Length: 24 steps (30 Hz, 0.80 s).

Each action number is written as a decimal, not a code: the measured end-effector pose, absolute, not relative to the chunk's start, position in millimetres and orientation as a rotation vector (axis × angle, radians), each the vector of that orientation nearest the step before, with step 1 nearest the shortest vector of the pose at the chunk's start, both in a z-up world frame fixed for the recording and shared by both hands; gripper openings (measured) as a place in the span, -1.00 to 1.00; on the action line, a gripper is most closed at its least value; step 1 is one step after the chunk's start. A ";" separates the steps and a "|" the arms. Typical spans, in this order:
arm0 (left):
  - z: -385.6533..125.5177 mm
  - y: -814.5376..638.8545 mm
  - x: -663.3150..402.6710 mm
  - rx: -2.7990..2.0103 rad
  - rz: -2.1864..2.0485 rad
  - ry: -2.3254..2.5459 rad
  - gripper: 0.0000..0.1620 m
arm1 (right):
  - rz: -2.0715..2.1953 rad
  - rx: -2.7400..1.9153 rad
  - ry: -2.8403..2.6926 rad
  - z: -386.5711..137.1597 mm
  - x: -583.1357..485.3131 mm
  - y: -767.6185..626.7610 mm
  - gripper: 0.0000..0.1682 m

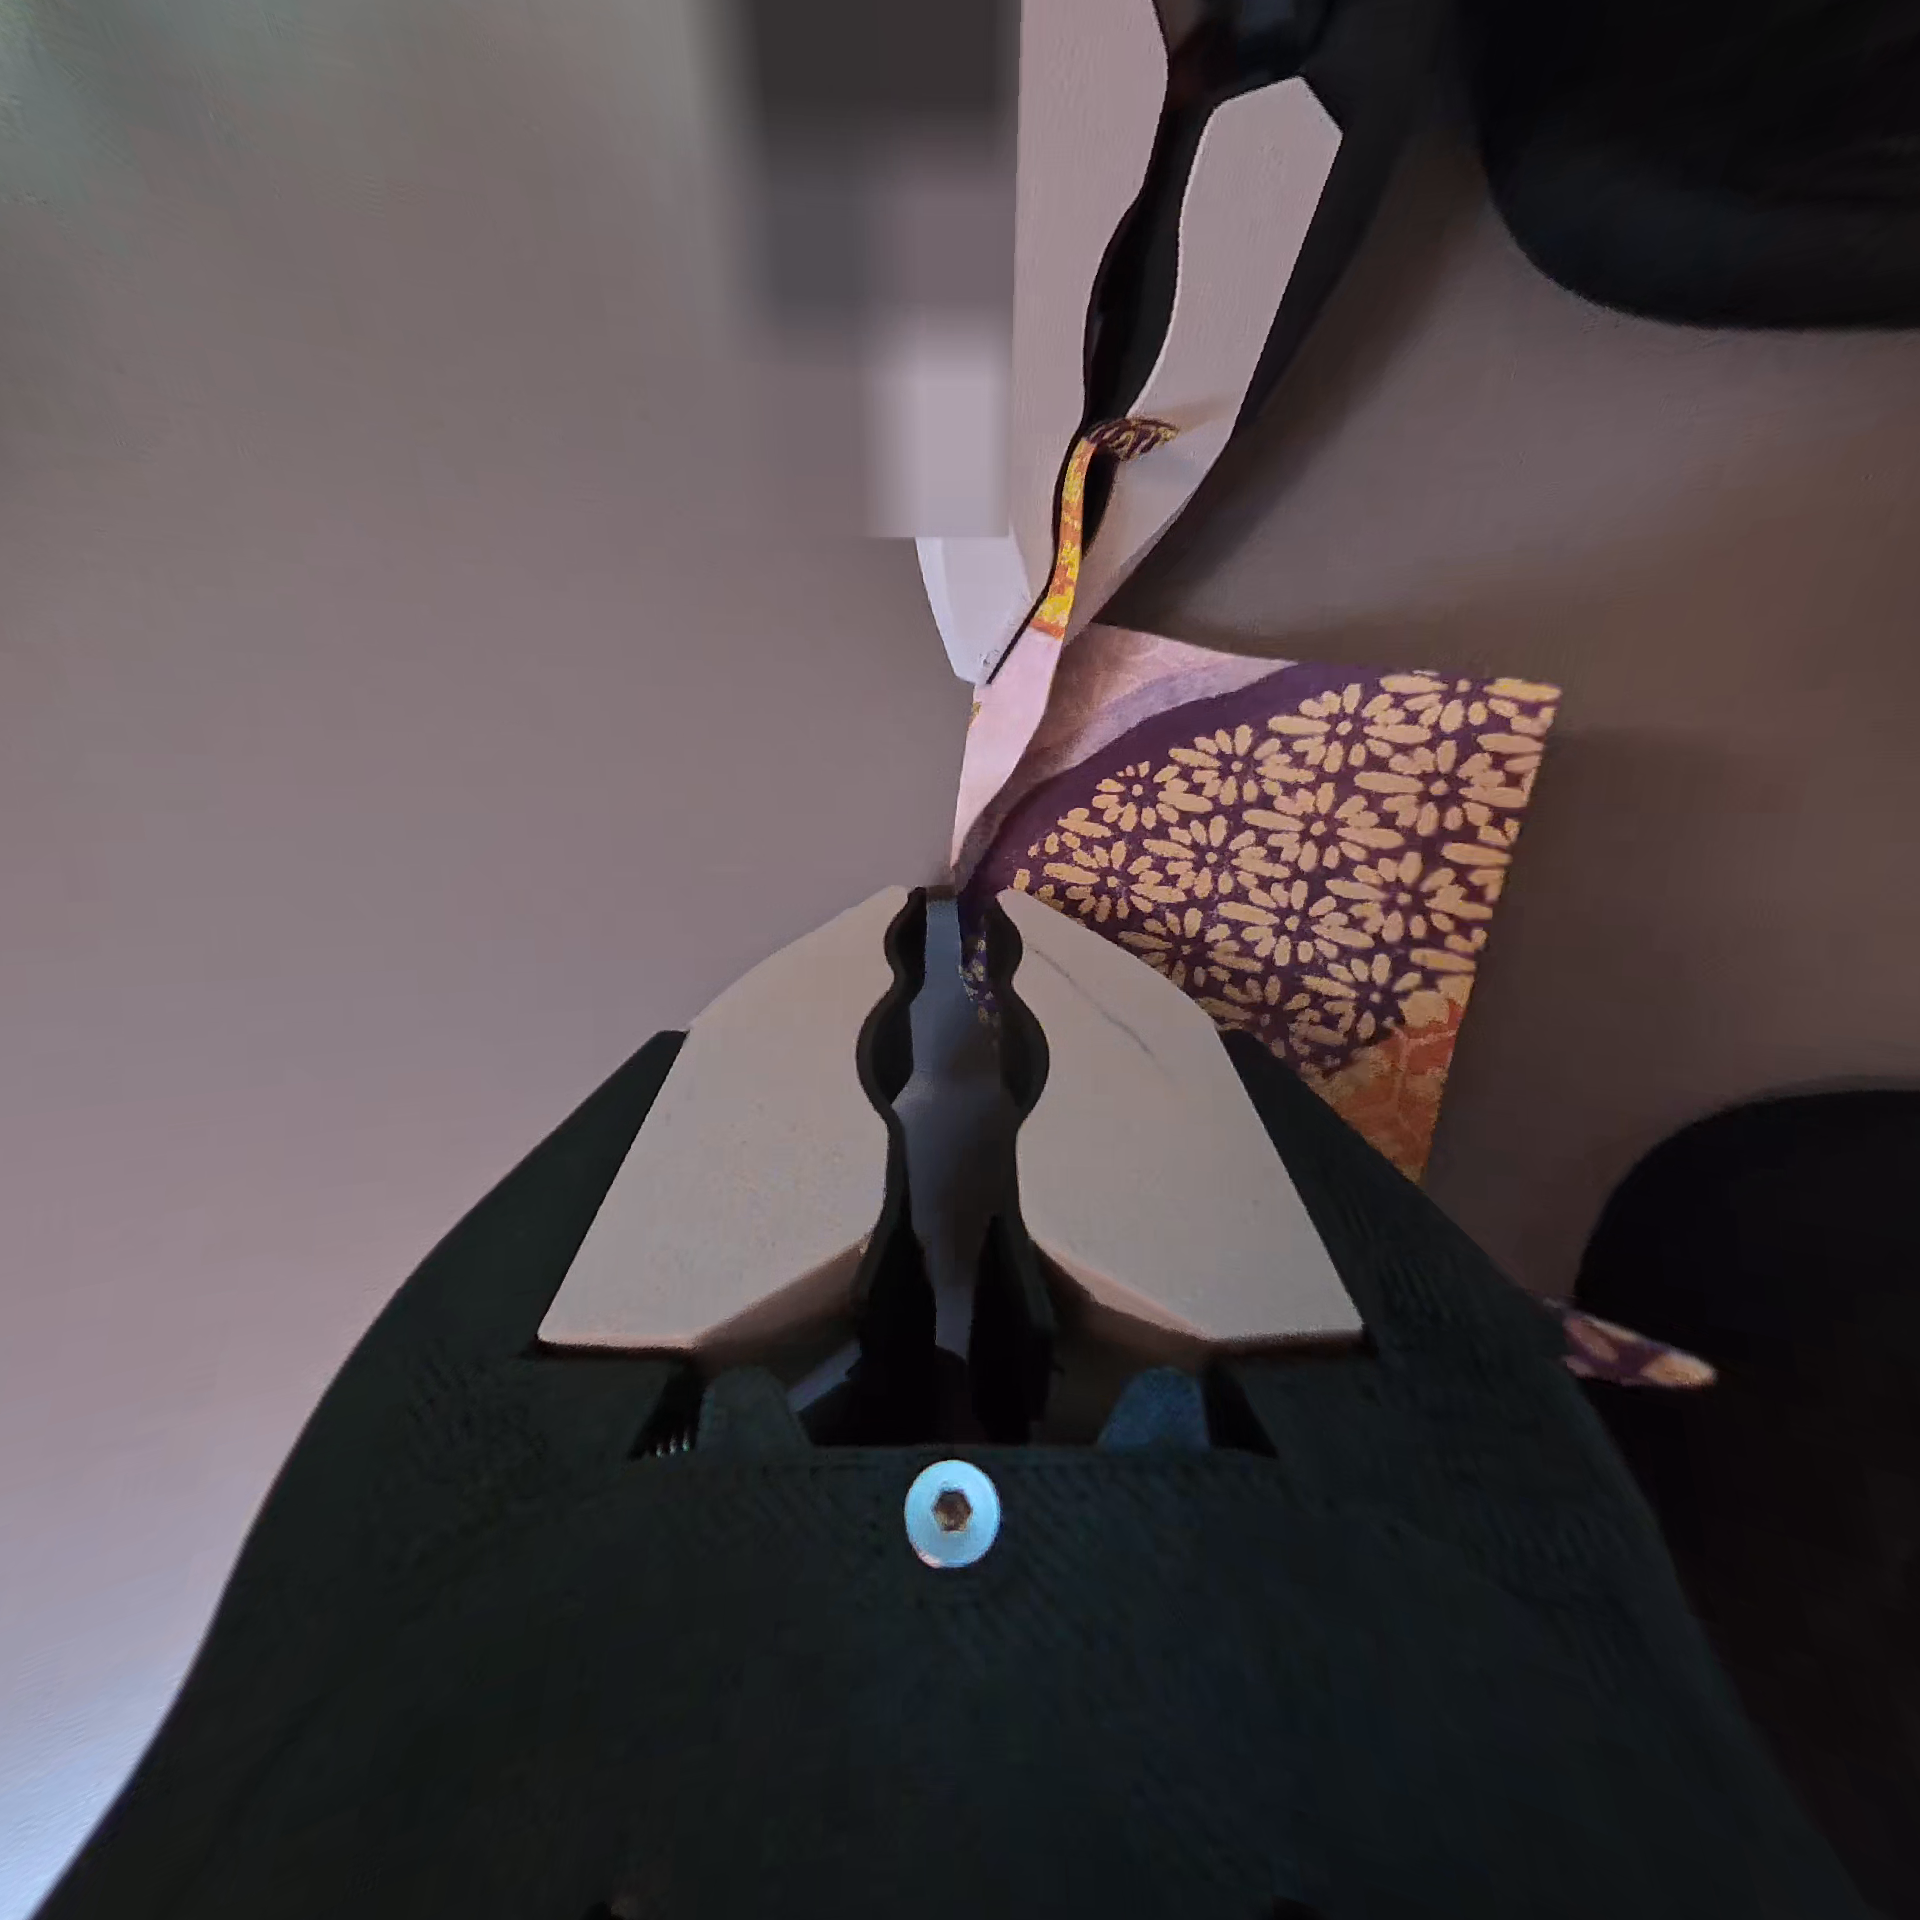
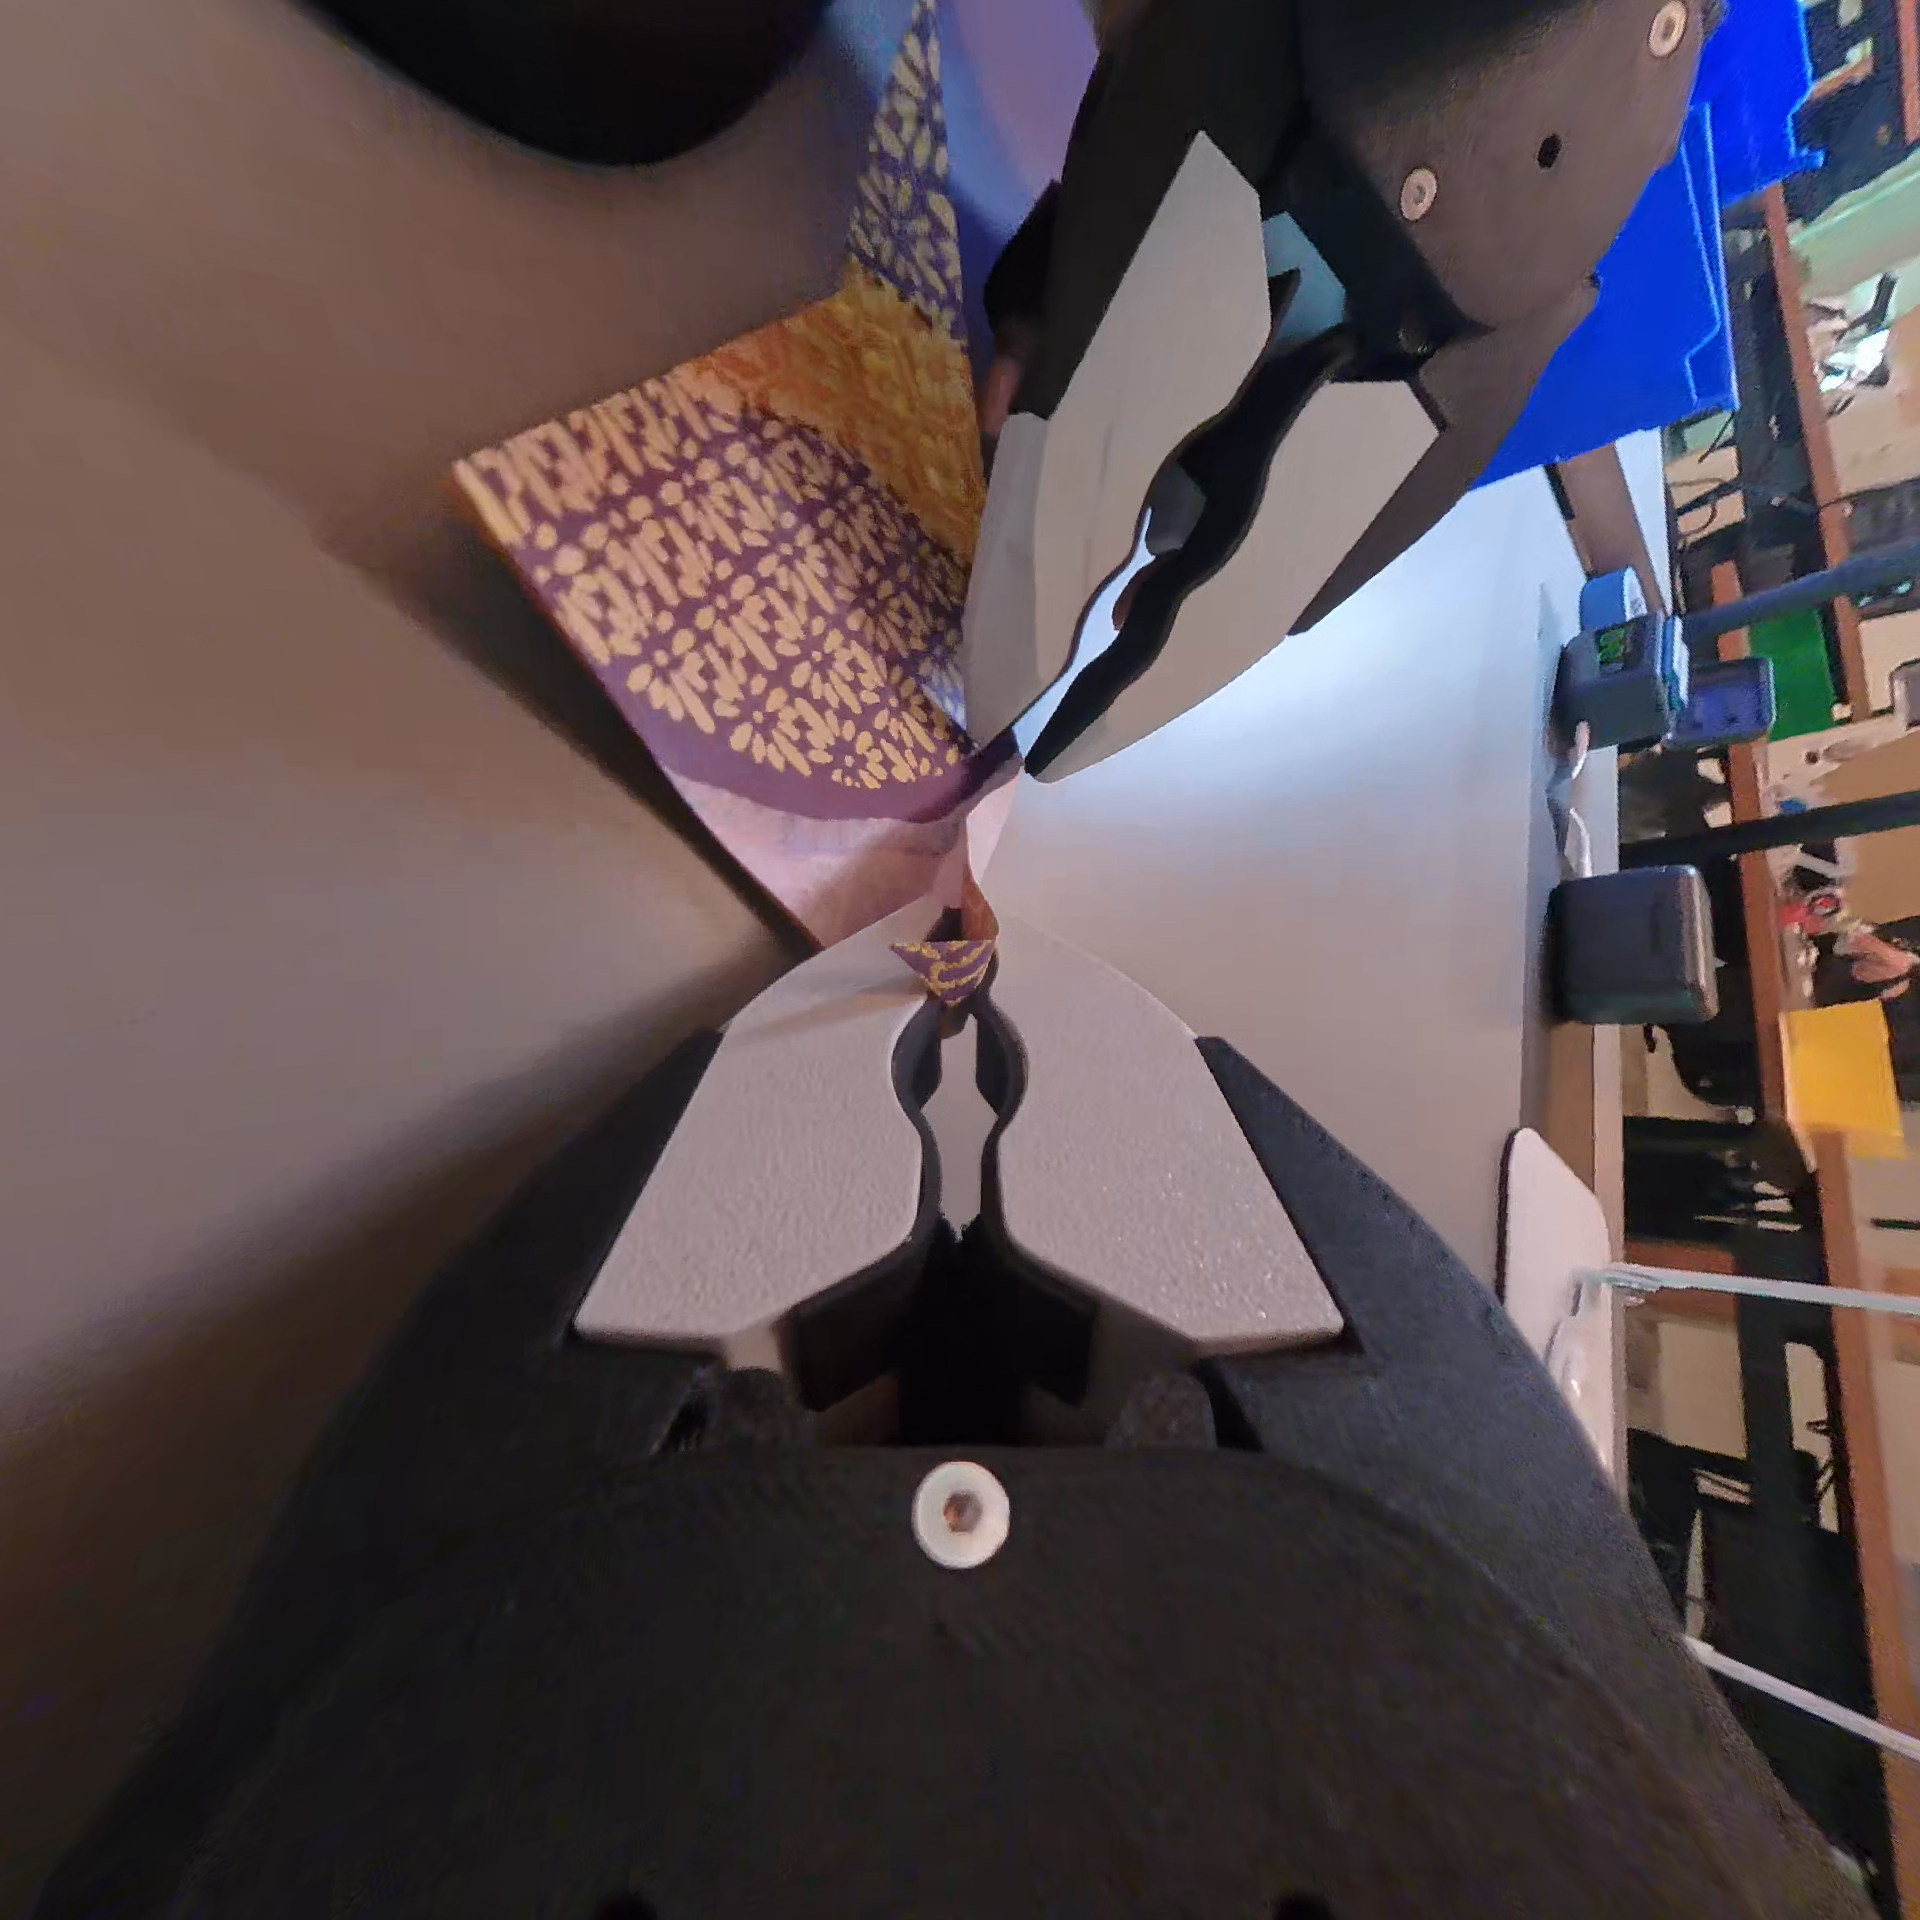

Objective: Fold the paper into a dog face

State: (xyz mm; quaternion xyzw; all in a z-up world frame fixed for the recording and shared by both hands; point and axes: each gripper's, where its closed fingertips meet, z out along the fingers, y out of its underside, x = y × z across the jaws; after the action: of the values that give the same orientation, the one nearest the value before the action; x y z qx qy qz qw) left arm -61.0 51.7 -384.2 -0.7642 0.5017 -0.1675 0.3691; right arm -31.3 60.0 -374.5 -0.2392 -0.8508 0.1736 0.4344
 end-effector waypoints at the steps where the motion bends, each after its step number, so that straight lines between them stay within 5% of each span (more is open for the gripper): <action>1: -384.2 50.9 -60.5 -1.946 -0.413 1.299 -0.88 | 0.435 -0.582 -2.118 -374.2 -30.4 58.0 -1.00; 24: -383.4 53.5 -60.1 -1.979 -0.401 1.230 -0.96 | 0.111 -0.348 -2.139 -378.2 -28.6 56.6 -1.00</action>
State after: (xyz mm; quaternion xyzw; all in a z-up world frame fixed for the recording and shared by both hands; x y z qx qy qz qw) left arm -60.1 53.5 -383.4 -0.7747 0.4814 -0.1568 0.3789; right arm -28.6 56.6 -378.2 -0.1419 -0.8717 0.0451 0.4669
